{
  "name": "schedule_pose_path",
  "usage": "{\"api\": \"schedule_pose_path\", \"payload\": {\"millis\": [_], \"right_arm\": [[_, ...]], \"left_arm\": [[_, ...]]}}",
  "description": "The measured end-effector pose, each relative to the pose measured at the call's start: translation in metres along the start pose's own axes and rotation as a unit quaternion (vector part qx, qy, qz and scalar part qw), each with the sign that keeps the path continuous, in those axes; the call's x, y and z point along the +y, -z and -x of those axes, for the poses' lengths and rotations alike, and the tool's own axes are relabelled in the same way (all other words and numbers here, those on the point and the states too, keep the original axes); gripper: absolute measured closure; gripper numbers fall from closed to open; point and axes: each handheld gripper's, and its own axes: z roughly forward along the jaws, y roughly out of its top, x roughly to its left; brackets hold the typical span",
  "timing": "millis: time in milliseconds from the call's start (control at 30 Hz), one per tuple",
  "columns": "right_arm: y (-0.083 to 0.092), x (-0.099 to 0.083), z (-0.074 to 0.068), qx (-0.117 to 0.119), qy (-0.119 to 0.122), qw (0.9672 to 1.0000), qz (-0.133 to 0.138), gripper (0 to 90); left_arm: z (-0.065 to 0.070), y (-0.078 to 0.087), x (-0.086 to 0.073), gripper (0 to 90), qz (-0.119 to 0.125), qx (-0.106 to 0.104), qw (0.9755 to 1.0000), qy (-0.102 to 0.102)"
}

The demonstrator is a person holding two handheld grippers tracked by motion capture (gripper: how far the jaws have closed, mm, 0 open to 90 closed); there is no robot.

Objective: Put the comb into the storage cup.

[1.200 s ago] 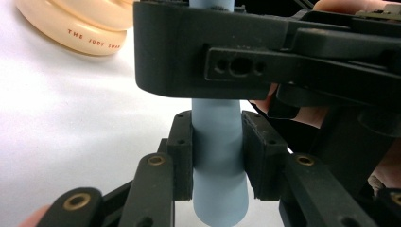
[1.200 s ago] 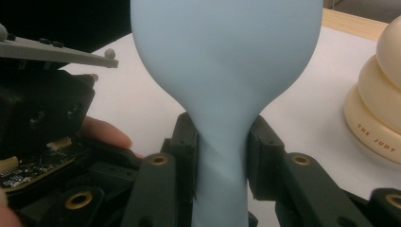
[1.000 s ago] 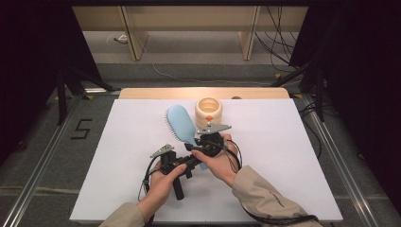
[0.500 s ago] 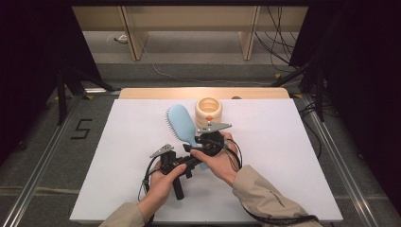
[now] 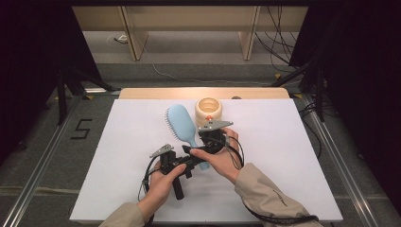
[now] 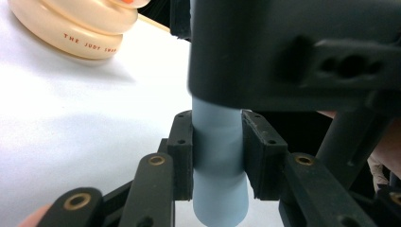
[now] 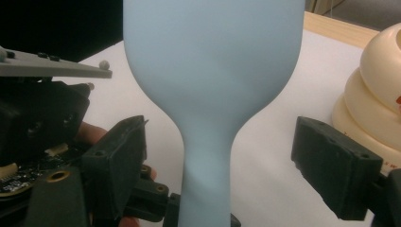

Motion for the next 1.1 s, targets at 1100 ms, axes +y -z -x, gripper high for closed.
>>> {"api": "schedule_pose_path", "payload": {"millis": [1100], "right_arm": [[0.024, 0.021, 0.009, 0.007, 0.019, 0.9990, 0.039, 0.5]], "left_arm": [[0.000, -0.001, -0.001, 66.2, -0.006, -0.001, 1.0000, -0.006]]}}
